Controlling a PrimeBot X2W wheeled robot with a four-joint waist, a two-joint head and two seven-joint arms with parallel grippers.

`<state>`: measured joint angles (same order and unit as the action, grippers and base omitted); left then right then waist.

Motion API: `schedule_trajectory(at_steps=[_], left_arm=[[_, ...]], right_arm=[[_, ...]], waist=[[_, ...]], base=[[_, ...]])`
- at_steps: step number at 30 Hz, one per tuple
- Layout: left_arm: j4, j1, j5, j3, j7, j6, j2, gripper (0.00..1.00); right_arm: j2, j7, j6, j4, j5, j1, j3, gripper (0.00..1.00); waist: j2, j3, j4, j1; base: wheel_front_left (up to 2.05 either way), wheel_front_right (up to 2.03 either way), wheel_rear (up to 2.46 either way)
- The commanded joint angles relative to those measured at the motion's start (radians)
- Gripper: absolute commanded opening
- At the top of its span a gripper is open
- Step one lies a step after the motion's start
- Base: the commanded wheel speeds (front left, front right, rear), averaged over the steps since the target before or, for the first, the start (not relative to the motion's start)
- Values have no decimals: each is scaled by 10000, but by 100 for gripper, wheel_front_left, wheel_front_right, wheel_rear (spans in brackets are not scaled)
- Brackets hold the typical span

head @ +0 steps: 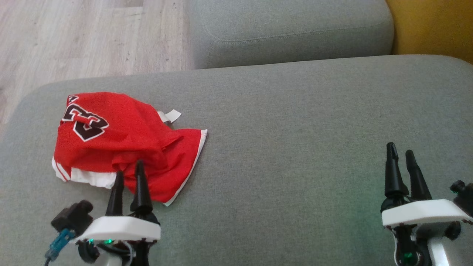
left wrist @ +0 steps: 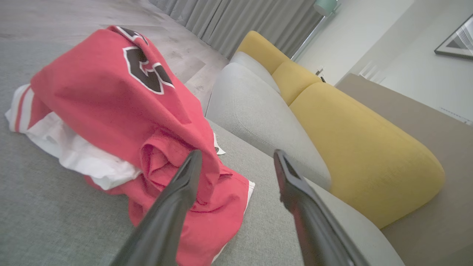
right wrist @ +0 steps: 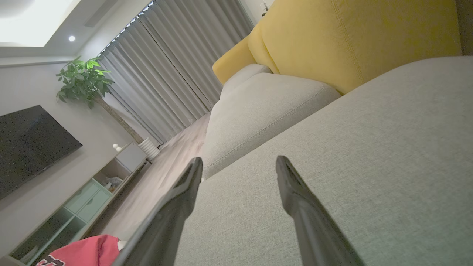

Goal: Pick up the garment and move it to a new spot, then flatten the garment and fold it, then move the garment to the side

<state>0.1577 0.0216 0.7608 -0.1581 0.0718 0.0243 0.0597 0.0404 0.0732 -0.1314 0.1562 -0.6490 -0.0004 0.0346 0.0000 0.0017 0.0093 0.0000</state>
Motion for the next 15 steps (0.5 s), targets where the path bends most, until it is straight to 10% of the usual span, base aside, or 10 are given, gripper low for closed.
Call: schedule_trajectory(at_steps=[1,15], left_arm=[[-331,625,-378,10,125,-84,179,100],[-282,1058,-2168,-1086,541,-590,698,100]], right_arm=[[67,130,4,-441,427,-269,-172,100],[74,541,5,-653,2538,-276,-466,100]], waist=[[0,0,-8,0],[0,13,-195,0]], base=[[0,0,0],[0,0,0]])
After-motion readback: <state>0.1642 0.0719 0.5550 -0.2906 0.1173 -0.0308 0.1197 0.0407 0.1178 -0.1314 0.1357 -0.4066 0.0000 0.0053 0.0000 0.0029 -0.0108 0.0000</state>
